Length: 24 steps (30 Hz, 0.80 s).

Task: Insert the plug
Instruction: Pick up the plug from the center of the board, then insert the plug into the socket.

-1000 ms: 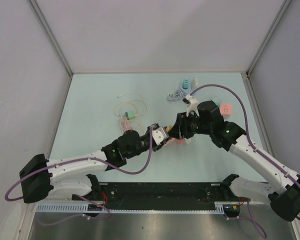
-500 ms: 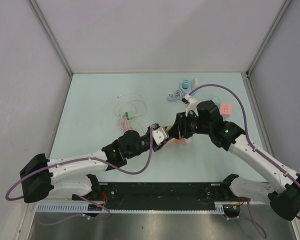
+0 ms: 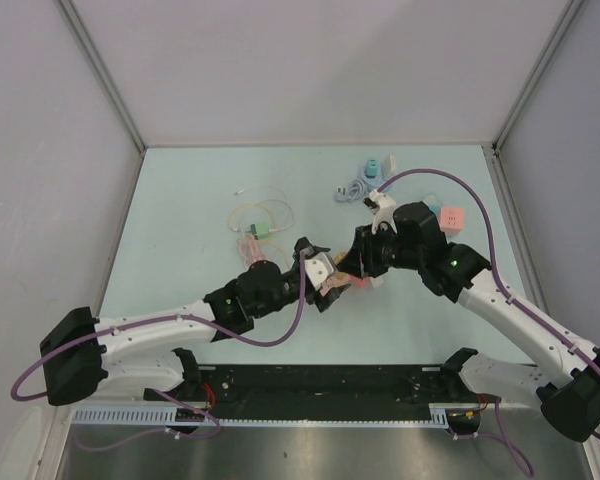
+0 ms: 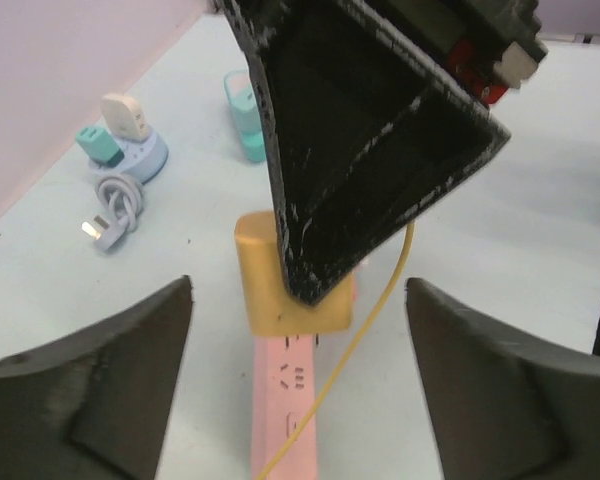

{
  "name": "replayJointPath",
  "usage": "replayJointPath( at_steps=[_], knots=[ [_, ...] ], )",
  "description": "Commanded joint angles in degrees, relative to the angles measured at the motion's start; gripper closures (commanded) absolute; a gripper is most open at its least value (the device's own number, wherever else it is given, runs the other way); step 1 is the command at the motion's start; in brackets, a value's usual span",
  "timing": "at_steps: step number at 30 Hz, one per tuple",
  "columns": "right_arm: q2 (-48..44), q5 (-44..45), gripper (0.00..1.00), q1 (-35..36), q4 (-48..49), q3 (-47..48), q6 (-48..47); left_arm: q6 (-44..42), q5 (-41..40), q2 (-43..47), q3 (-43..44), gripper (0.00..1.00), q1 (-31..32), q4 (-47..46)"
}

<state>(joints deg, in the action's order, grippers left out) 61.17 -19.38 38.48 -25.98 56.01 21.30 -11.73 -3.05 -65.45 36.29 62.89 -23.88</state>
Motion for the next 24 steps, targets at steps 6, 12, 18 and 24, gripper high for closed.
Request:
replayJointPath(
  at_steps=[6, 12, 18, 24],
  knots=[
    [-1.58, 9.26, 1.0, 0.63, -3.55, 1.39, -3.81, 3.28, -3.54, 9.19, -3.86, 0.0, 0.39, 12.52],
    [-2.19, 13.13, 1.0, 1.33, -1.1, -2.12, -3.37, 9.52, -6.88, 13.86, -7.63, 0.0, 0.3, 18.25],
    [-1.49, 12.96, 1.0, 2.21, -0.21, -3.27, -3.02, 12.52, -15.4, 9.65, -7.21, 0.0, 0.3, 20.62],
    [-3.16, 14.45, 1.0, 2.57, -0.3, -5.03, -2.93, 12.17, -17.08, 1.83, -5.71, 0.0, 0.3, 21.95]
  ],
)
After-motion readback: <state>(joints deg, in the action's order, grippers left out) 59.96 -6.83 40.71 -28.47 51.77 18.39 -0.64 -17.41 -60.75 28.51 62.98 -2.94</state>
